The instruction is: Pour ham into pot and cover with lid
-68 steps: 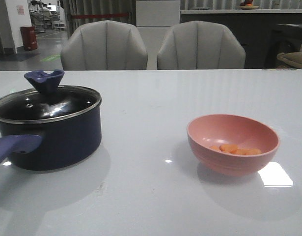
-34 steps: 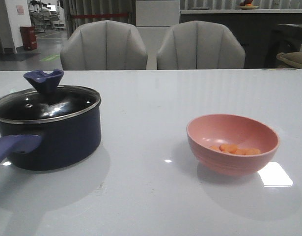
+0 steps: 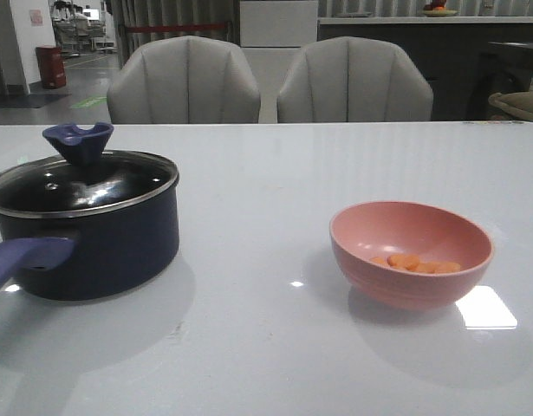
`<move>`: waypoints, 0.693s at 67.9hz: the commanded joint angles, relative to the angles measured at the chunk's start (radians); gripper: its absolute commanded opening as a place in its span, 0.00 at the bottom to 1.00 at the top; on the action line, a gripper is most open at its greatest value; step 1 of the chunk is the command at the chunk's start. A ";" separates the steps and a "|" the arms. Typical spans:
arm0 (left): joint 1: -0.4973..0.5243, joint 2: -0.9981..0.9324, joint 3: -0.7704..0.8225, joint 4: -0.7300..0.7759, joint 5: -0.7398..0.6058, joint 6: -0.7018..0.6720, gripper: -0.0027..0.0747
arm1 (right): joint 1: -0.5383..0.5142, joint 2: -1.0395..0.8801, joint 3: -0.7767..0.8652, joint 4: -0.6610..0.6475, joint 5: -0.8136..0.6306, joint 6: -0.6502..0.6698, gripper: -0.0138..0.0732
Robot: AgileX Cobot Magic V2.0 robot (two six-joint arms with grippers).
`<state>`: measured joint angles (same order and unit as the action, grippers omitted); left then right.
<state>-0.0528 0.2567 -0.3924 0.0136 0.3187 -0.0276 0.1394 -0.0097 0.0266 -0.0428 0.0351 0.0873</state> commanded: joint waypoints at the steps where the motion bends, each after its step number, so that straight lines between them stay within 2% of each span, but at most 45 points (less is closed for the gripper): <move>1: 0.002 0.073 -0.037 -0.006 -0.065 -0.008 0.18 | -0.004 -0.020 -0.005 -0.011 -0.089 -0.006 0.33; 15: 0.002 0.162 -0.042 -0.014 -0.063 -0.008 0.18 | -0.004 -0.020 -0.005 -0.011 -0.089 -0.006 0.33; 21: 0.002 0.188 -0.042 -0.014 -0.057 -0.008 0.22 | -0.004 -0.020 -0.005 -0.011 -0.089 -0.006 0.33; 29: 0.002 0.210 -0.042 -0.014 -0.051 -0.008 0.41 | -0.004 -0.020 -0.005 -0.011 -0.089 -0.006 0.33; 39: 0.002 0.234 -0.044 -0.014 -0.049 -0.008 0.77 | -0.004 -0.020 -0.005 -0.011 -0.089 -0.006 0.33; 42: 0.002 0.243 -0.044 -0.014 -0.049 -0.008 0.83 | -0.004 -0.020 -0.005 -0.011 -0.089 -0.006 0.33; 47: 0.002 0.264 -0.054 -0.048 -0.044 -0.008 0.84 | -0.004 -0.020 -0.005 -0.011 -0.089 -0.006 0.33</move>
<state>-0.0528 0.4887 -0.3968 0.0000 0.3403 -0.0276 0.1394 -0.0097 0.0266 -0.0428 0.0351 0.0873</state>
